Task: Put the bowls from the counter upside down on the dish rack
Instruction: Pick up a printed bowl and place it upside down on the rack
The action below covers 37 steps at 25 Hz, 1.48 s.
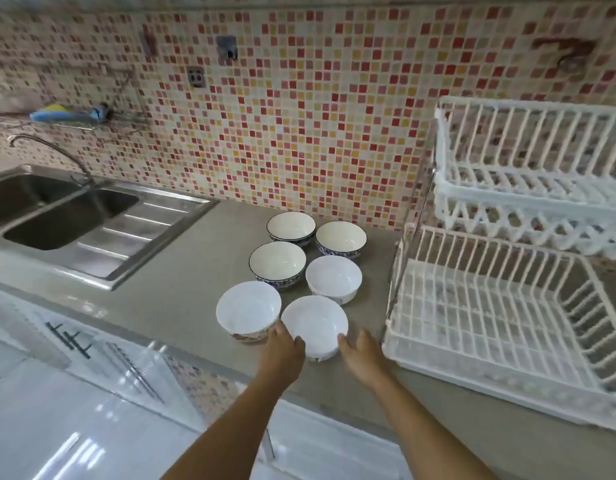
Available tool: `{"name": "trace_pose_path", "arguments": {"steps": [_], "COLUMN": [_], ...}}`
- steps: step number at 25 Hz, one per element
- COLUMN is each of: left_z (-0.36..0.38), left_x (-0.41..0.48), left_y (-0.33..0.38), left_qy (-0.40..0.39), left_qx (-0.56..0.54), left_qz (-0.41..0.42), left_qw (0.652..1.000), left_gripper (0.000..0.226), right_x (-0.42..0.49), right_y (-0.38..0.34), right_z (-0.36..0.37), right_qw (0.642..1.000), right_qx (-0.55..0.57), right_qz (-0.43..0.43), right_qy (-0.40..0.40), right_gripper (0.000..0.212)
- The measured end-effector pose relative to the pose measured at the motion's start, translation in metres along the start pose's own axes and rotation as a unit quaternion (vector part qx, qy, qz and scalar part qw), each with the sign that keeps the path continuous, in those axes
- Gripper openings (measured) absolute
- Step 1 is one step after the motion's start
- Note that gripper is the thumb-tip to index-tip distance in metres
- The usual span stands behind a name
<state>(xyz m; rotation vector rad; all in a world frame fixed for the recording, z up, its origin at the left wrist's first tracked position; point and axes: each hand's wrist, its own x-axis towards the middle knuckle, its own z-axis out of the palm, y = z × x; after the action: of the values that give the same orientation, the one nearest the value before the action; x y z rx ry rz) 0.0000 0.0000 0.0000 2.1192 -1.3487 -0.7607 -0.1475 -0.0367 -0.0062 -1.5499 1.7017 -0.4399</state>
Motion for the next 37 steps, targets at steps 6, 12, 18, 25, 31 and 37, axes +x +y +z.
{"name": "trace_pose_path", "arguments": {"steps": [6, 12, 18, 25, 31, 37], "left_z": [0.015, -0.004, -0.105, -0.185, -0.185, -0.144], "left_x": [0.026, 0.034, 0.034, 0.005, -0.023, -0.01], "left_y": [-0.016, -0.005, 0.071, 0.192, 0.285, 0.355], "left_qy": [-0.017, -0.026, -0.031, -0.086, -0.114, -0.144], "left_qx": [0.098, 0.164, -0.195, -0.42, -0.368, -0.279], "left_qz": [0.056, 0.076, 0.168, 0.314, 0.455, 0.438], "left_qw": [0.993, 0.983, 0.966, 0.847, 0.803, 0.842], "left_gripper": [0.068, 0.072, 0.048, 0.025, 0.052, 0.04], "right_x": [0.032, -0.002, -0.043, -0.11, -0.116, -0.067], "right_y": [0.007, -0.003, -0.081, -0.171, -0.155, -0.114], "right_z": [0.039, 0.009, -0.064, -0.187, -0.296, -0.383], "right_qw": [0.994, 0.995, 0.946, 0.873, 0.884, 0.923], "right_qx": [0.049, 0.095, 0.239, 0.3, 0.236, 0.167], "right_qz": [0.085, 0.013, -0.203, -0.346, -0.346, -0.307], "right_qy": [-0.04, -0.001, 0.084, 0.168, 0.208, 0.158], "right_gripper": [0.036, 0.045, 0.042, 0.033, 0.04, 0.099]}}
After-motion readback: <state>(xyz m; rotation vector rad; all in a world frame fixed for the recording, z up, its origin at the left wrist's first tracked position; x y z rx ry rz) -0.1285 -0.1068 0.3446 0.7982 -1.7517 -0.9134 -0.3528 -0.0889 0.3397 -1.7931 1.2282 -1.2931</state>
